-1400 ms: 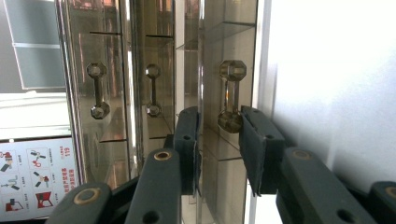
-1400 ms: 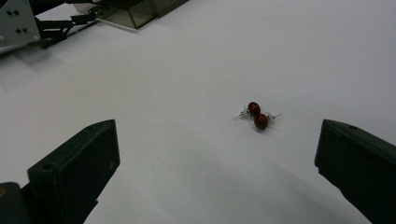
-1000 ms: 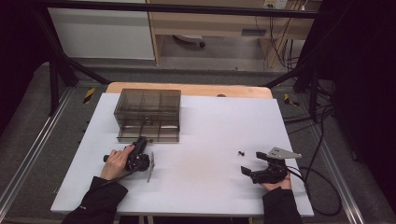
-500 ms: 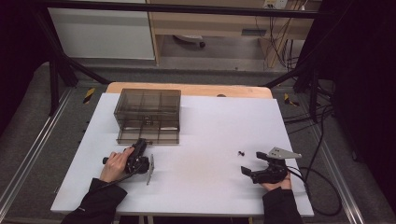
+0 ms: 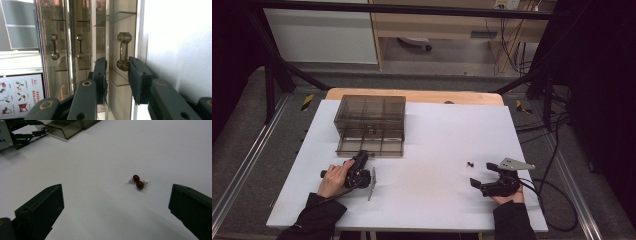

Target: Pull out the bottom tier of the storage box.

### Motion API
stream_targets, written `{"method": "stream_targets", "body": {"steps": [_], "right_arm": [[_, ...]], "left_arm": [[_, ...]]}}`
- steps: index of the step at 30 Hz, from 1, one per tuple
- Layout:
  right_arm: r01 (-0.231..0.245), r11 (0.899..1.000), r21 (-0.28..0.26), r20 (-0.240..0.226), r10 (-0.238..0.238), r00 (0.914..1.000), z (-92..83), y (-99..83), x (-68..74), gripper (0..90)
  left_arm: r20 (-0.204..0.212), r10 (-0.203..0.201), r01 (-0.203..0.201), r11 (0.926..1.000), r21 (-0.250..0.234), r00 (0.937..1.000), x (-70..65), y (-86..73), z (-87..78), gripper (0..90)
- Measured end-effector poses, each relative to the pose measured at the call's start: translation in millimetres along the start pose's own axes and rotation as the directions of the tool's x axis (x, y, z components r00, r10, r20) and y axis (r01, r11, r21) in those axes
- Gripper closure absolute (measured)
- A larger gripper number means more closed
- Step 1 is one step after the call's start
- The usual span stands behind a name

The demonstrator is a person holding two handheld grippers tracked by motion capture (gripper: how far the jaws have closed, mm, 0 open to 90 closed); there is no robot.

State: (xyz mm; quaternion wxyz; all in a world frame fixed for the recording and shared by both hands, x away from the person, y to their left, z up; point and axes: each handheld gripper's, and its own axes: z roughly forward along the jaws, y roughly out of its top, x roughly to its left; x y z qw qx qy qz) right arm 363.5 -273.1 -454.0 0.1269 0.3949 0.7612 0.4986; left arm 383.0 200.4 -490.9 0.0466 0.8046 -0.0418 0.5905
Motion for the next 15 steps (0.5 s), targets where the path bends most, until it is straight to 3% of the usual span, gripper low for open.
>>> {"method": "stream_targets", "body": {"steps": [15], "right_arm": [[-0.001,1.000,-0.001,0.000,0.001,1.0000,-0.2,0.0,0.0,0.6]], "left_arm": [[0.012,0.003,-0.003,1.0000,-0.001,0.9999,-1.5,-0.2,-1.0,68.0]]}}
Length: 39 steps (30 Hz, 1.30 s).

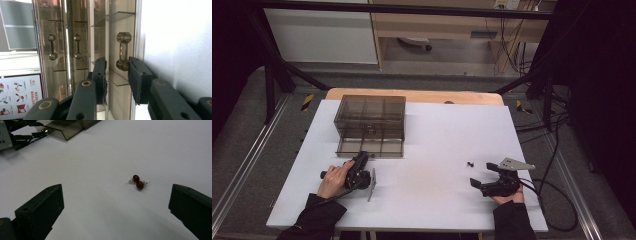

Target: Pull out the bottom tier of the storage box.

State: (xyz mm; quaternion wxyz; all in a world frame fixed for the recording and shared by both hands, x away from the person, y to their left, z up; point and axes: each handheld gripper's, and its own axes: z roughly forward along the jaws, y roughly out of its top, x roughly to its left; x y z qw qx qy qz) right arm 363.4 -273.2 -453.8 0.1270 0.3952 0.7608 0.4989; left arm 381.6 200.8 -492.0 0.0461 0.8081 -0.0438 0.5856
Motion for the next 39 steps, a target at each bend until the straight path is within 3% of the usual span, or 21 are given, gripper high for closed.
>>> {"method": "stream_targets", "body": {"steps": [8,14,18,23,33,36,39], "right_arm": [[-0.001,1.000,0.001,0.000,0.001,1.0000,0.1,0.0,0.1,0.6],[-0.003,1.000,0.004,0.001,0.003,1.0000,0.4,-0.1,0.2,0.6],[-0.002,1.000,0.004,0.001,0.002,1.0000,0.5,-0.1,-0.1,0.6],[-0.001,1.000,0.011,0.001,0.001,1.0000,0.5,-0.3,-0.2,0.6],[0.000,1.000,0.009,0.001,0.000,1.0000,0.5,-0.2,-0.3,0.6],[-0.003,1.000,0.006,0.001,0.003,1.0000,0.5,-0.1,-0.1,0.5],[-0.003,1.000,0.007,0.002,0.003,1.0000,0.5,-0.1,-0.1,0.6]], "left_arm": [[0.009,-0.009,0.009,1.0000,0.002,0.9999,0.6,0.1,-0.3,67.5],[0.043,-0.048,0.049,0.9988,-0.003,0.9979,4.1,-0.8,-1.3,64.3],[0.070,-0.089,0.089,0.9961,0.003,0.9936,7.8,-1.4,-2.7,62.0],[0.093,-0.154,0.154,0.9880,0.008,0.9837,13.8,-2.8,-4.6,55.0],[0.106,-0.273,0.273,0.9619,0.012,0.9562,22.5,-2.5,-12.9,40.5],[0.120,-0.326,0.327,0.9448,0.008,0.9377,26.2,-3.9,-15.5,36.6],[0.143,-0.378,0.381,0.9245,0.008,0.9146,28.5,-5.4,-17.7,32.4]]}}
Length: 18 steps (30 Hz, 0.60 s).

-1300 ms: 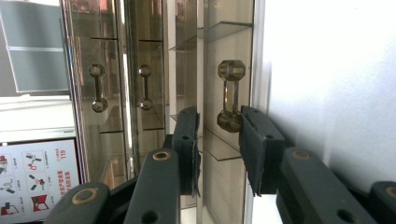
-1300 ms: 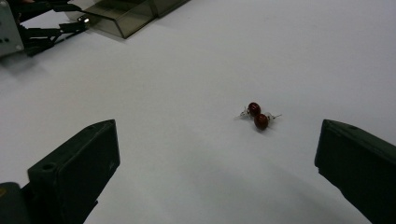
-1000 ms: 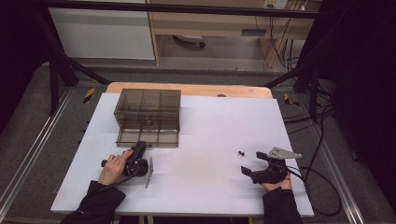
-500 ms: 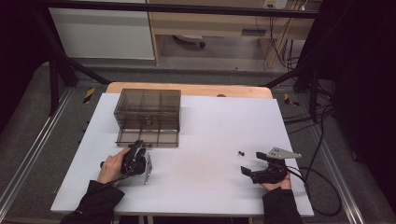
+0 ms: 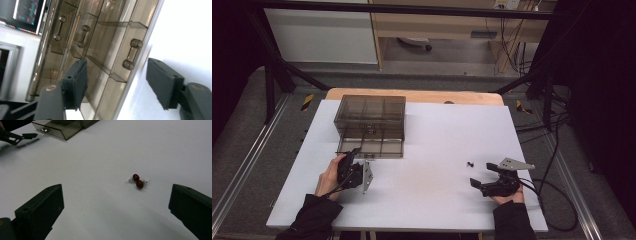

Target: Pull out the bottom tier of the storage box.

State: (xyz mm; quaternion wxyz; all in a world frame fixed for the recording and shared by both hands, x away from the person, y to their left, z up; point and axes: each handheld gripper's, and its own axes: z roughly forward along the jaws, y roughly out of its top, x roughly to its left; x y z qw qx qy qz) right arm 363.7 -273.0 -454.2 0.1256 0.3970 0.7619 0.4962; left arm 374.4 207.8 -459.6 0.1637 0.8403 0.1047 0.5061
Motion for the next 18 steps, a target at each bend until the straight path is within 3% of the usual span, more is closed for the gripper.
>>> {"method": "stream_targets", "body": {"steps": [4,7,14,18], "right_arm": [[0.002,1.000,0.003,0.000,-0.002,1.0000,0.0,-0.1,-0.2,0.6],[0.002,1.000,0.001,0.002,-0.002,1.0000,0.0,-0.1,-0.3,0.6],[0.002,1.000,0.003,0.003,-0.002,1.0000,0.0,0.0,-0.5,0.6],[-0.004,1.000,0.005,0.003,0.004,1.0000,0.4,-0.2,-0.1,0.6]], "left_arm": [[0.028,-0.072,0.072,0.9974,-0.002,0.9970,2.8,-0.3,-3.3,28.2],[0.051,-0.129,0.130,0.9915,-0.007,0.9903,4.4,-1.0,-5.2,25.8],[0.109,-0.267,0.268,0.9633,0.004,0.9574,8.8,-2.4,-12.3,21.8],[0.130,-0.339,0.340,0.9403,0.013,0.9318,10.6,-4.9,-15.3,20.3]]}}
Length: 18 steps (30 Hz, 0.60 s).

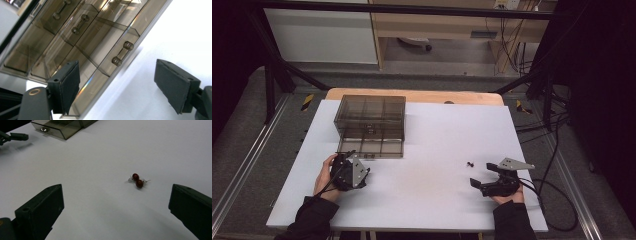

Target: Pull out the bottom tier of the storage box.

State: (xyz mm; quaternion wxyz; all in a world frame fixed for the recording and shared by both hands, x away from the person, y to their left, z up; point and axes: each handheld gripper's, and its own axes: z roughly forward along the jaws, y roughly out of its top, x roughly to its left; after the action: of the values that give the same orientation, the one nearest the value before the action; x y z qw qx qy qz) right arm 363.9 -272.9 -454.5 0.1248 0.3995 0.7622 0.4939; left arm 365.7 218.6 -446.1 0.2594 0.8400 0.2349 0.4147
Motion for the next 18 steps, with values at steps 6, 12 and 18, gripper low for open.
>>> {"method": "stream_targets", "body": {"steps": [6,12,18], "right_arm": [[-0.001,1.000,0.002,0.002,0.001,1.0000,0.1,0.0,-0.1,0.6],[-0.004,1.000,0.004,0.004,0.004,1.0000,0.3,0.1,-0.2,0.6],[-0.008,1.000,0.008,0.008,0.008,0.9999,0.6,0.0,-0.1,0.6]], "left_arm": [[0.032,-0.087,0.086,0.9962,0.014,0.9957,2.1,-4.6,-4.2,18.4],[0.066,-0.161,0.160,0.9870,0.010,0.9848,6.1,-11.3,-11.2,16.0],[0.121,-0.249,0.252,0.9678,-0.008,0.9609,9.9,-17.2,-19.4,14.8]]}}
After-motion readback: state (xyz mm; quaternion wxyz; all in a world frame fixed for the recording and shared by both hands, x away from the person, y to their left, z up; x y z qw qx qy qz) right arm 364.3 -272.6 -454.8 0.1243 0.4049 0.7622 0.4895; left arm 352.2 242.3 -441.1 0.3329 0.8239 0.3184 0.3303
